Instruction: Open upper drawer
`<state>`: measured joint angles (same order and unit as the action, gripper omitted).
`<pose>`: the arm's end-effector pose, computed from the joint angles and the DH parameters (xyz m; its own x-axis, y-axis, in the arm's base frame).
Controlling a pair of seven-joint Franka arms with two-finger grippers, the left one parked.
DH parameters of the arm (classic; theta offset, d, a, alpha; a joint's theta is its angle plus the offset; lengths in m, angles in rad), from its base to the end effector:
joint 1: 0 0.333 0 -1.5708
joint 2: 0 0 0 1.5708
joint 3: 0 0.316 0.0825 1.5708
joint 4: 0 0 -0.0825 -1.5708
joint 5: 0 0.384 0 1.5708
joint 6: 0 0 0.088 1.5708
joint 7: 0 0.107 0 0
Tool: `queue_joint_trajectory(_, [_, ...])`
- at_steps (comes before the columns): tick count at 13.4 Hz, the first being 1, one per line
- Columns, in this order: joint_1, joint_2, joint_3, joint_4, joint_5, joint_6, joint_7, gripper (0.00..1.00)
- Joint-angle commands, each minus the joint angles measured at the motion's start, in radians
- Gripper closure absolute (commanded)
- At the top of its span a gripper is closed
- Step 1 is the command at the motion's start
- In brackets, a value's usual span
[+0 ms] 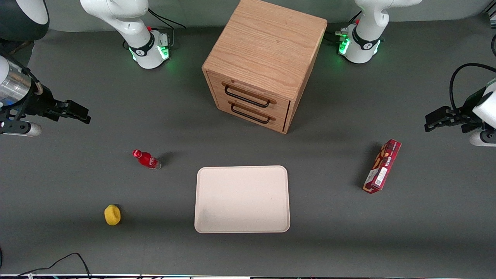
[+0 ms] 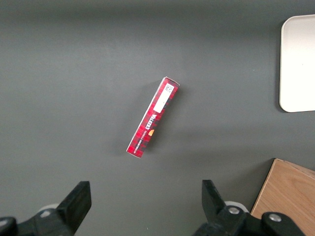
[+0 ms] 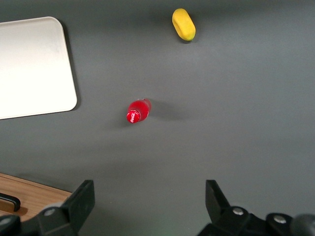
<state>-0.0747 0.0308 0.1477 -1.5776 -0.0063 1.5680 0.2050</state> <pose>0.5612 0.0391 0.6040 0.9905 -0.1316 -0.0389 -0.1313 -0.9913 0.0099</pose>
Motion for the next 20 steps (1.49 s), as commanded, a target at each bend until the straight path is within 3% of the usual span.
queue_joint_trajectory(1, [-0.002, -0.012, -0.004, -0.001, 0.017, -0.014, -0.001, 0.00])
queue_joint_trajectory(4, [0.009, 0.001, 0.004, 0.014, 0.020, -0.008, 0.001, 0.00])
queue_joint_trajectory(8, [0.120, 0.070, 0.030, 0.106, 0.142, -0.016, -0.080, 0.00])
queue_joint_trajectory(10, [0.127, 0.102, 0.146, 0.114, 0.195, -0.003, -0.273, 0.00])
queue_joint_trajectory(12, [0.137, 0.191, 0.283, 0.165, 0.236, 0.015, -0.289, 0.00])
queue_joint_trajectory(16, [0.174, 0.346, 0.470, 0.171, 0.226, 0.146, -0.324, 0.00])
queue_joint_trajectory(20, [0.248, 0.440, 0.490, 0.165, 0.092, 0.279, -0.461, 0.00])
